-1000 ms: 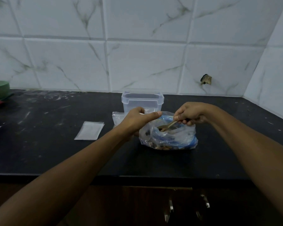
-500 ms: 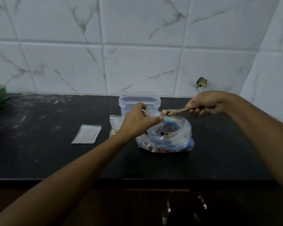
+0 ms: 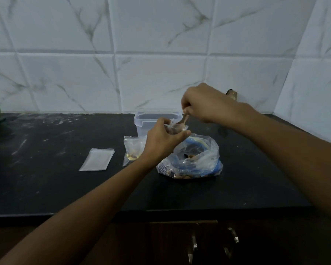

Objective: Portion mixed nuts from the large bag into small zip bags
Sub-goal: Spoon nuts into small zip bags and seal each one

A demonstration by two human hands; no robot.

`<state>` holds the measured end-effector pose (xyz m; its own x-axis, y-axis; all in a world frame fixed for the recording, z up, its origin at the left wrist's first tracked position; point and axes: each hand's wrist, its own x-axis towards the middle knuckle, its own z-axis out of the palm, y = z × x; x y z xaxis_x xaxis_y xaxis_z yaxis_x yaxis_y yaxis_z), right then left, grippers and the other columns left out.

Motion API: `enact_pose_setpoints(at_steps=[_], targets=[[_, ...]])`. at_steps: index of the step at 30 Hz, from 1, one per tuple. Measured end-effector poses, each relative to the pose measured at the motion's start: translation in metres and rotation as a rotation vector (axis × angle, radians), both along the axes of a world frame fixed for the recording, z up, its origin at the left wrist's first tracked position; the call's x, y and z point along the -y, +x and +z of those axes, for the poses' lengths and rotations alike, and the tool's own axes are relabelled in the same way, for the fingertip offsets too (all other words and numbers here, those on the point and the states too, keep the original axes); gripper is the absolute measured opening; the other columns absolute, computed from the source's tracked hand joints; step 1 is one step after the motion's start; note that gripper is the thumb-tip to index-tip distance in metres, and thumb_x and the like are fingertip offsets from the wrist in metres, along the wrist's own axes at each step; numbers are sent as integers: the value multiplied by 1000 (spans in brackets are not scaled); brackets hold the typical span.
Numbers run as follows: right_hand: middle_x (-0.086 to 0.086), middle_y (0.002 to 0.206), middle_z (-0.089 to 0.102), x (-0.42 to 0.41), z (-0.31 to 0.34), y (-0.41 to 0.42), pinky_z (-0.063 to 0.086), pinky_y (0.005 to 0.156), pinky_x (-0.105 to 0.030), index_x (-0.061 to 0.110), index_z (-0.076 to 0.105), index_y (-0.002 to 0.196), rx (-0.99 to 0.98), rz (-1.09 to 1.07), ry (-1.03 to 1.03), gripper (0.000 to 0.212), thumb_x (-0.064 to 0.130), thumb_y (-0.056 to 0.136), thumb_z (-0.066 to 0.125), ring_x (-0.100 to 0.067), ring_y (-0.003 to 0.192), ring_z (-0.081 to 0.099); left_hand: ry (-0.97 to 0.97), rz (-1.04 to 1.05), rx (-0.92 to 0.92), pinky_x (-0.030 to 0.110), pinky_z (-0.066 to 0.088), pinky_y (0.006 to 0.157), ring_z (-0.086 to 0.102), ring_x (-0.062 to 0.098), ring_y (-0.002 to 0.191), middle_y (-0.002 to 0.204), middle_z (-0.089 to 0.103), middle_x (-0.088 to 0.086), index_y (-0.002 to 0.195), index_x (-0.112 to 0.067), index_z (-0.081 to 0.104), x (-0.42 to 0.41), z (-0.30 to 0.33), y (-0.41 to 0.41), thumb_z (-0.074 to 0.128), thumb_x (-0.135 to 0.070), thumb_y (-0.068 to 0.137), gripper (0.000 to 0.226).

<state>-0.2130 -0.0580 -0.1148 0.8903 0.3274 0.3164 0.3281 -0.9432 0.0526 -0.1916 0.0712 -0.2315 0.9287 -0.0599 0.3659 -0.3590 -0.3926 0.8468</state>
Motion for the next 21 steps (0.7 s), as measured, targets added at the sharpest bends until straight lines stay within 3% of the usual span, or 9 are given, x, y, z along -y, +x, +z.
enact_pose_setpoints(at_steps=[3, 6, 9, 12, 16, 21], targets=[[-10, 86, 62, -16, 3, -12, 54, 70, -39, 6, 63, 87, 239, 100, -257, 4, 8, 90, 61, -25, 75, 61, -92, 3, -5, 22, 52, 48, 65, 13, 70, 96, 63, 4, 121, -15, 49, -4, -2, 3, 76, -46, 78, 60], [-11, 90, 60, -22, 7, -21, 51, 68, -37, 5, 62, 90, 284, 129, -327, 6, 11, 91, 62, -27, 76, 60, -164, -8, -6, 32, 56, 50, 64, 15, 57, 92, 65, 8, 118, -16, 50, -7, -4, 5, 76, -46, 78, 57], [-11, 88, 64, -18, 9, -17, 54, 72, -41, 5, 65, 88, 320, 102, -233, 7, 4, 89, 58, -28, 76, 62, -211, -41, 4, 31, 52, 50, 64, 17, 57, 88, 67, 14, 114, -18, 51, -8, -3, 7, 77, -47, 77, 54], [-13, 87, 69, 1, 18, -13, 53, 75, -39, 8, 70, 89, 297, 16, 25, 16, 7, 88, 55, -30, 79, 64, -269, -80, -25, 29, 50, 47, 63, 17, 52, 87, 66, 18, 114, -14, 51, -11, -3, 5, 77, -41, 80, 51], [-15, 83, 69, 36, 7, 5, 52, 69, -34, 6, 72, 91, 131, -171, 99, 14, 5, 86, 58, -26, 68, 61, -240, -64, -46, 27, 52, 57, 64, 12, 62, 79, 64, 3, 111, -10, 56, -20, -5, 5, 76, -45, 80, 51], [-12, 68, 68, 51, -48, 25, 54, 51, -26, 5, 71, 84, -250, -326, 135, 16, 0, 88, 56, -21, 56, 68, -138, -87, -98, 28, 50, 54, 62, 14, 54, 61, 62, 1, 98, -6, 58, -21, -8, 4, 74, -44, 82, 44]])
